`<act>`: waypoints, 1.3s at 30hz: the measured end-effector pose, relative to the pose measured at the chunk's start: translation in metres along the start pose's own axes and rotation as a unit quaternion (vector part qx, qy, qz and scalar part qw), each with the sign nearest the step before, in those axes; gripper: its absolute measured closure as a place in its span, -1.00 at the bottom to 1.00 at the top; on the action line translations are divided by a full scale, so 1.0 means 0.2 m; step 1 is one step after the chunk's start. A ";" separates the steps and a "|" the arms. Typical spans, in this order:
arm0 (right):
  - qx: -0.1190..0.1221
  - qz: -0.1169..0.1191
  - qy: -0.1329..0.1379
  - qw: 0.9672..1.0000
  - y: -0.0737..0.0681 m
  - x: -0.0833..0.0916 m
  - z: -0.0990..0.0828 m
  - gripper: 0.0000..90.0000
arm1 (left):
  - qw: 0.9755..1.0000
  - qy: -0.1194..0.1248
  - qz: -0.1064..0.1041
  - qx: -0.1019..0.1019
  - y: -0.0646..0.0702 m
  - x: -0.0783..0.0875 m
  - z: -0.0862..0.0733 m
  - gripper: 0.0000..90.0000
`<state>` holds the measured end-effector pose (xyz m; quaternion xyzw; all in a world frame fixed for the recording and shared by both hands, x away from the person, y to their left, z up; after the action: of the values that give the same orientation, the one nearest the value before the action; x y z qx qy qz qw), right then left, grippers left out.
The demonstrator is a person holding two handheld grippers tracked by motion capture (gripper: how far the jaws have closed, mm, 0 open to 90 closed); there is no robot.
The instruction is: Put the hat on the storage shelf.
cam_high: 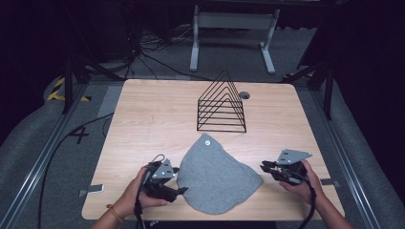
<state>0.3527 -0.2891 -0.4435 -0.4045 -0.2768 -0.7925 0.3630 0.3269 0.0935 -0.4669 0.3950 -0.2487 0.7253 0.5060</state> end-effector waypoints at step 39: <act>0.098 0.108 -0.044 0.988 -0.43 -0.18 0.16 0.98 | 0.995 -0.037 0.089 0.037 -0.32 -0.18 0.13 -0.43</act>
<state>0.3139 -0.2026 -0.4692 -0.4285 -0.3238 -0.6991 0.4720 0.4011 0.0778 -0.4837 0.4165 -0.2742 0.7610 0.4151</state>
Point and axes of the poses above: each handheld gripper's, and its own axes: x roughly backward along the jaws, z roughly out of its top, y roughly to its right, the point moved 2 cm from there along -x, roughly forward along the jaws, and after that the axes turned 14 degrees about -y, right-handed, at the moved point
